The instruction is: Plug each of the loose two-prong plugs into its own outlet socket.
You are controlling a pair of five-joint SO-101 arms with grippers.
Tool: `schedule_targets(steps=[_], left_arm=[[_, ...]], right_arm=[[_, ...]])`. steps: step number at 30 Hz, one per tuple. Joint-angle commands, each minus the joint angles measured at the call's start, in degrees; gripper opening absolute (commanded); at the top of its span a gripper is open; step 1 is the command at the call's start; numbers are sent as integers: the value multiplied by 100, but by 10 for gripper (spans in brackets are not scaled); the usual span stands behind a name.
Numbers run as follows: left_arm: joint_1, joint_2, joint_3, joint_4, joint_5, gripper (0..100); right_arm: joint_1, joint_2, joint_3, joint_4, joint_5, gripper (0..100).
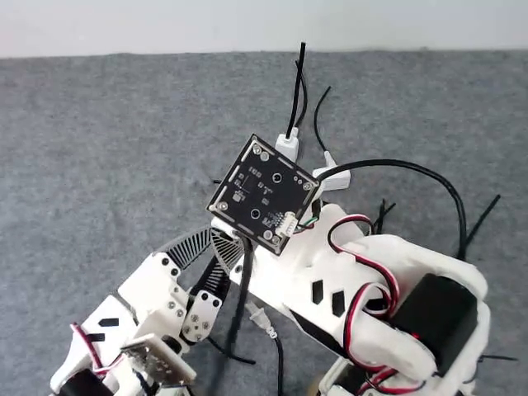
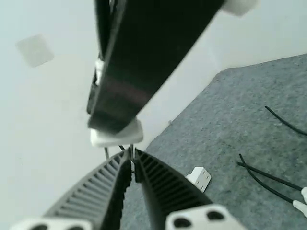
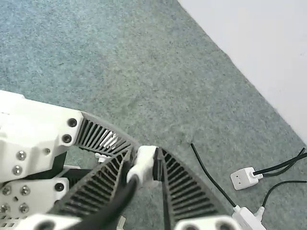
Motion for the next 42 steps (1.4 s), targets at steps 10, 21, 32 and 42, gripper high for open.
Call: schedule_targets(steps=[10,21,32,42], left_arm=[[-114,-105,-75,-9,114,13],[-114,-97,453,-352,88,13],[-1196,-97,1727,-2092,132,13],[-1433,-88,2466,-2989,123,13]], right_arm=[[-40,-92,149,242,-97,8],[681,-13,264,-75,-70,8],[2369,-22,281,-215,-62,8],[4681,-13,299,-84,-9,8]])
